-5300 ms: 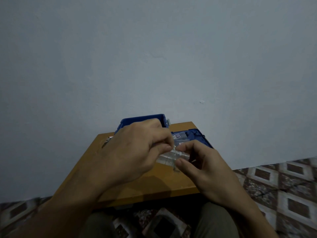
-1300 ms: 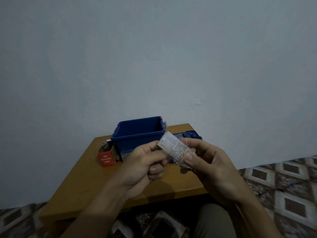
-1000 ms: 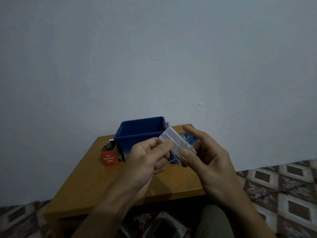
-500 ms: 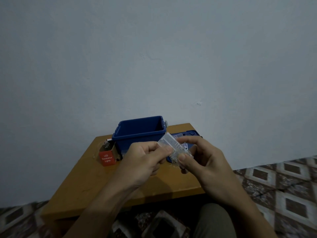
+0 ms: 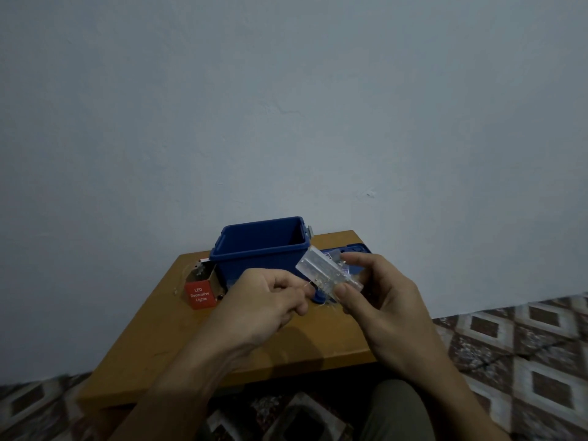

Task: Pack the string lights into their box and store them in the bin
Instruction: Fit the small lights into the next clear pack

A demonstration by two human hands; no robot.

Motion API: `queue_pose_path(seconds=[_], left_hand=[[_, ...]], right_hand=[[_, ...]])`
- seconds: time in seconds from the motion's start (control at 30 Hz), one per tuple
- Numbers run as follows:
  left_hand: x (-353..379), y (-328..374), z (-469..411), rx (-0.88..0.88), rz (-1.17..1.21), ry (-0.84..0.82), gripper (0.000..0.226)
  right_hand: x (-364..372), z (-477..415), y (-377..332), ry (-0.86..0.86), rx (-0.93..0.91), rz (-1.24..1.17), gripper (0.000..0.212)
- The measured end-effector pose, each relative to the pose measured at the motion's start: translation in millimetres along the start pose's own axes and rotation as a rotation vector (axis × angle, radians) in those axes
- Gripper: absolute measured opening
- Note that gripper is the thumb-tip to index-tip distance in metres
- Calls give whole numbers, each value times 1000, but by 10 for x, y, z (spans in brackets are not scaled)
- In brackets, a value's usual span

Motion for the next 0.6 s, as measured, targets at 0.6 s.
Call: queue_pose_path(seconds=[0.6], left_hand=[[-69,270,105,1105,-852,134,10]], right_hand=[[-91,9,-65,-216,11,130,23]])
Point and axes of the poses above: each hand's wrist, its own z-axis away from the middle knuckle, its own x-axis out of the palm, y = z × x, the point moved 2 cm from there along -z, towards the middle knuckle, and after that the axes turned 10 degrees about y, right-handed, at the moved point
